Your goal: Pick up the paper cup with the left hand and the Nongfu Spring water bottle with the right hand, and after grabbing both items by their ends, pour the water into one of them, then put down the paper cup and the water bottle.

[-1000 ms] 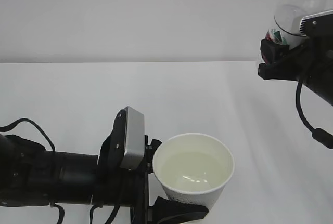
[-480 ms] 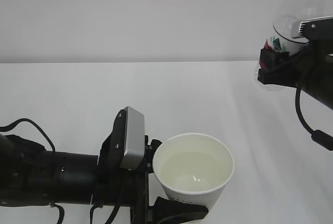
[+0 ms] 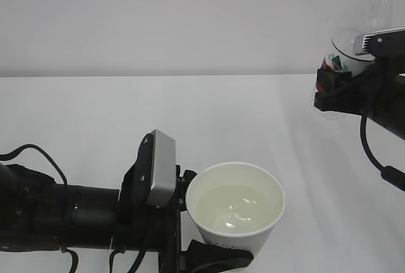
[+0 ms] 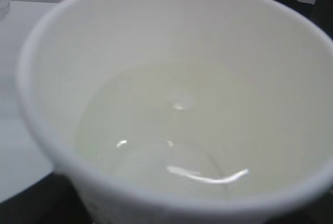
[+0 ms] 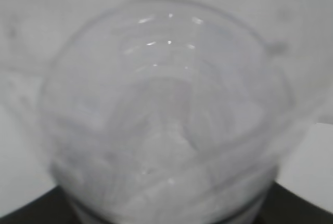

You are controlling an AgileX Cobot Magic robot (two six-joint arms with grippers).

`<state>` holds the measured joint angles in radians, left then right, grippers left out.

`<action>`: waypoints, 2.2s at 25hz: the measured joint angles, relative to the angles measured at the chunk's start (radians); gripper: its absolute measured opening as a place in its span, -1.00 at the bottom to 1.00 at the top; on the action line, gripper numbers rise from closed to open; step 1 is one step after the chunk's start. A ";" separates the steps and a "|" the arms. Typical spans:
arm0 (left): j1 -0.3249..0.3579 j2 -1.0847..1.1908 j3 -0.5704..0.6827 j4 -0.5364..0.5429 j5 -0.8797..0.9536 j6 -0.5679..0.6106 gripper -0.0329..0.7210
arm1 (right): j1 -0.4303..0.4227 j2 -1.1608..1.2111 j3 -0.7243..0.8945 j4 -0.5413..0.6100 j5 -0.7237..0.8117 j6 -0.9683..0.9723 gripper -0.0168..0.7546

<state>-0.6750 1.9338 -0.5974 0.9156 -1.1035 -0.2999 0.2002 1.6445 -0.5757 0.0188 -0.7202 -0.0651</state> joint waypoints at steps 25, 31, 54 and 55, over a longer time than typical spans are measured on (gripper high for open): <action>0.000 0.000 0.000 0.000 0.000 0.000 0.58 | 0.000 0.000 0.000 0.000 0.101 0.000 0.00; 0.000 0.000 0.000 0.000 0.000 0.000 0.58 | 0.000 0.056 0.000 0.000 0.095 0.000 0.00; 0.000 0.000 0.000 0.000 -0.002 0.000 0.58 | 0.000 0.225 0.000 0.000 -0.101 0.000 0.00; 0.000 0.000 0.000 0.000 -0.003 0.000 0.58 | 0.000 0.236 0.000 0.000 -0.112 0.000 0.00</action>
<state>-0.6750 1.9338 -0.5974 0.9156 -1.1066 -0.2999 0.2002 1.8808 -0.5757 0.0188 -0.8318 -0.0651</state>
